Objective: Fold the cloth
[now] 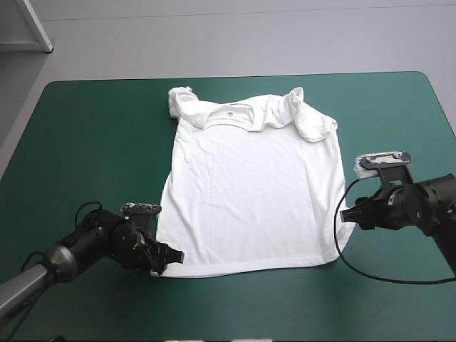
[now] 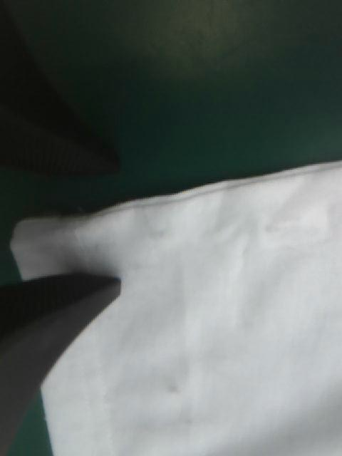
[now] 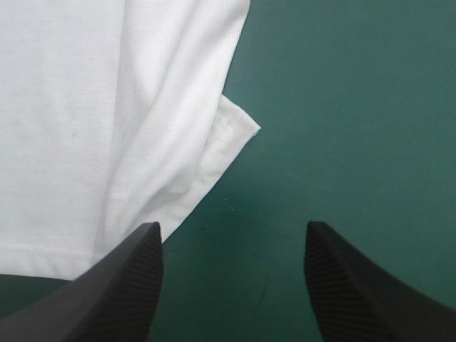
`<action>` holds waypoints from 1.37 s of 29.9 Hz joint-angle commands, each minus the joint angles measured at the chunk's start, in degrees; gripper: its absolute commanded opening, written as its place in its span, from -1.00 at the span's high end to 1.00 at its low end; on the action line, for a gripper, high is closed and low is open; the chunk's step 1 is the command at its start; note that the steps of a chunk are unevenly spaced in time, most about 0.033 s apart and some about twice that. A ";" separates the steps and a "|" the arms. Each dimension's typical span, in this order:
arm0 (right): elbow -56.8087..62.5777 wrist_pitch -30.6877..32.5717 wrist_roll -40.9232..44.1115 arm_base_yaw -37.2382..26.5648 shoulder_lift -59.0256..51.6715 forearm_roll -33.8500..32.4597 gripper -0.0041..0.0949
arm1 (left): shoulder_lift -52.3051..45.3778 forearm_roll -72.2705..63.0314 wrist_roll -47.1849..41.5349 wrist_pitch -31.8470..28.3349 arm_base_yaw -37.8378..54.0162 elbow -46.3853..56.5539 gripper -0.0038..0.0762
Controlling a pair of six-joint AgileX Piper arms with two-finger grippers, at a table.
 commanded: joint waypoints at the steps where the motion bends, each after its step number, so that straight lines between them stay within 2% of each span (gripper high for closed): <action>1: 1.83 -5.21 0.24 -0.36 0.90 -1.40 -0.20 | 0.84 -5.48 0.98 -5.39 -0.39 -0.09 0.62; 3: 3.03 -7.41 1.64 -0.36 2.57 -2.41 -0.20 | 0.84 -5.48 1.10 -5.40 -0.39 -0.09 0.94; 13: 3.29 -16.17 4.32 -0.69 15.36 -5.25 -0.20 | 0.84 -6.75 2.86 -4.90 -0.39 -0.09 0.93; 23: 3.29 -19.30 2.95 -3.79 25.12 -0.55 -0.18 | 0.52 -7.04 2.86 -3.79 -0.39 -0.09 0.93; 26: 3.29 -19.45 -0.94 -3.79 25.01 3.94 0.06 | 0.52 -7.91 2.86 -4.78 -0.39 -0.09 0.93; 31: 3.29 -19.73 -2.85 -3.79 24.87 5.64 0.96 | 0.26 -8.01 2.86 -6.26 -0.39 -0.65 0.93; 37: -0.28 -17.15 -2.96 -3.79 19.74 4.93 0.95 | -2.71 -2.96 2.15 -4.96 -0.39 -6.87 0.93; 41: -6.89 -13.51 -3.09 -3.79 13.10 2.64 0.95 | -3.87 2.62 -0.26 0.35 -0.39 -17.05 0.93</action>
